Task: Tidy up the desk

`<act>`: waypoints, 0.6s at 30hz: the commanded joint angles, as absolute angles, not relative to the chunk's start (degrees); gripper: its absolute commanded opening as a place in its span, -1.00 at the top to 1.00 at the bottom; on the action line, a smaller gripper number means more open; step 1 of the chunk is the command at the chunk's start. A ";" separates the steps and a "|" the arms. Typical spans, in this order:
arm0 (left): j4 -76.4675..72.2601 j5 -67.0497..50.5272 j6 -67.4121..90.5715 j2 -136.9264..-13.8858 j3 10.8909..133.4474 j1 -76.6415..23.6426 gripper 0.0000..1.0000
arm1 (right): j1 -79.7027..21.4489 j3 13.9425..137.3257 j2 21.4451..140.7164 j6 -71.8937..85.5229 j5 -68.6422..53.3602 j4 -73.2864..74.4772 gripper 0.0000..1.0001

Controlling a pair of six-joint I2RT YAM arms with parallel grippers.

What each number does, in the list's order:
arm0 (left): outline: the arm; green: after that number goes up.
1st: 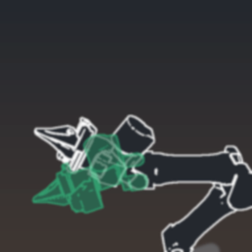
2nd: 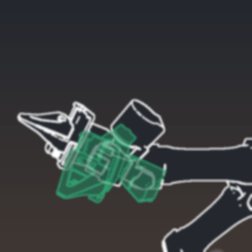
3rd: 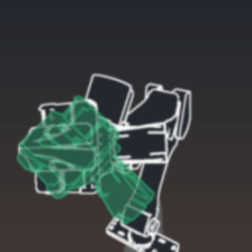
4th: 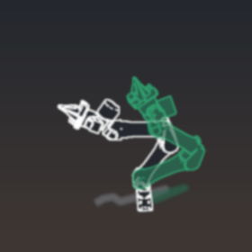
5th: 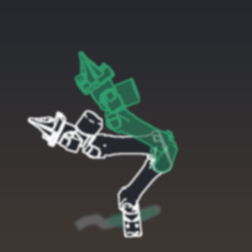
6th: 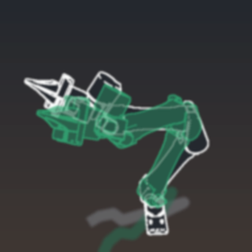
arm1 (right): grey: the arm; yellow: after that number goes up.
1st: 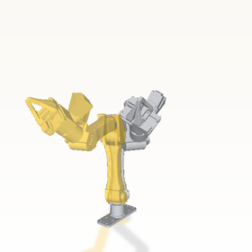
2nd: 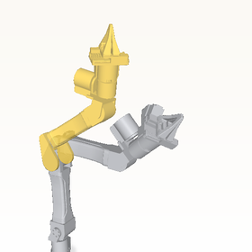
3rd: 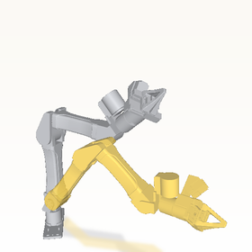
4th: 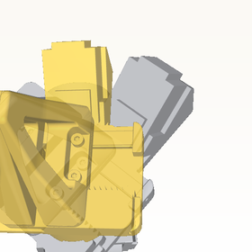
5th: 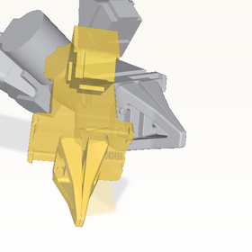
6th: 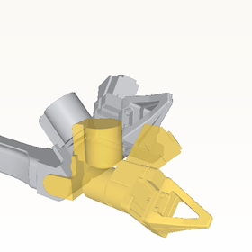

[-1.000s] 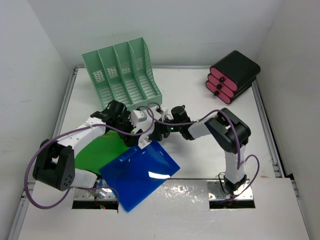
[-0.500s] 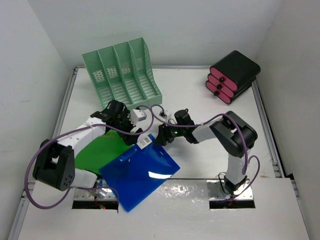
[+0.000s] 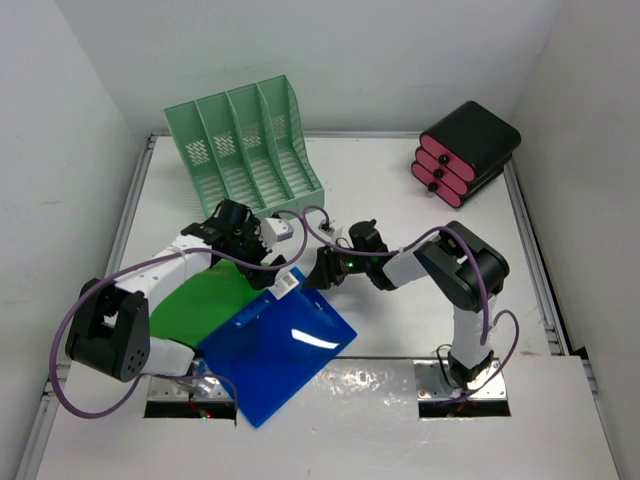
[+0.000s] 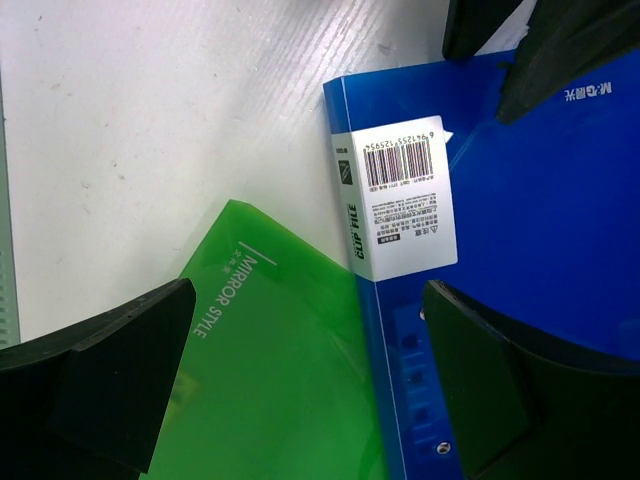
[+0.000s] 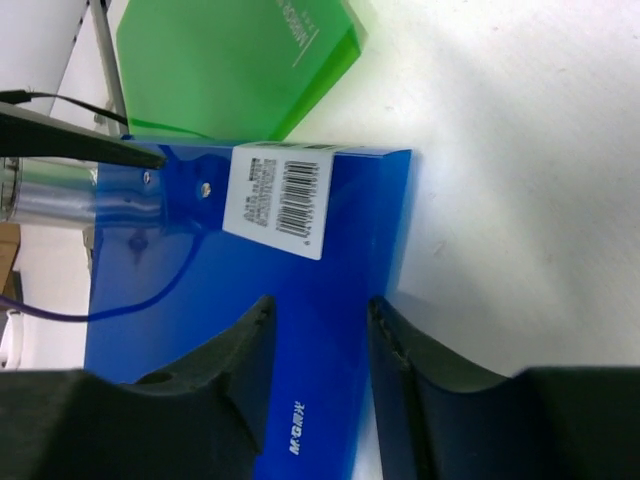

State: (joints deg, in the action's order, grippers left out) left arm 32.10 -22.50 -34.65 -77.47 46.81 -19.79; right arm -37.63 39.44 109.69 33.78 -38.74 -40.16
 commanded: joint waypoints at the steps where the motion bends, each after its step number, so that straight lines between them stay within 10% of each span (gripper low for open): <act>1: 29.97 -22.85 -34.80 -75.76 46.14 -19.86 -0.92 | -38.50 39.82 111.88 37.52 -43.15 -48.51 0.25; 12: 29.09 -31.37 -36.12 -76.82 45.97 -20.21 -0.90 | -39.64 39.29 111.01 35.60 -43.42 -49.22 1.00; 18: 29.62 -35.41 -38.14 -76.64 44.74 -20.21 -0.91 | -40.34 36.83 109.25 35.95 -43.59 -53.78 1.00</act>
State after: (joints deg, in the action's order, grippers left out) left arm 30.96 -30.41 -35.94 -77.49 45.52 -19.86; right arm -37.04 37.82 112.71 35.57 -36.88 -47.18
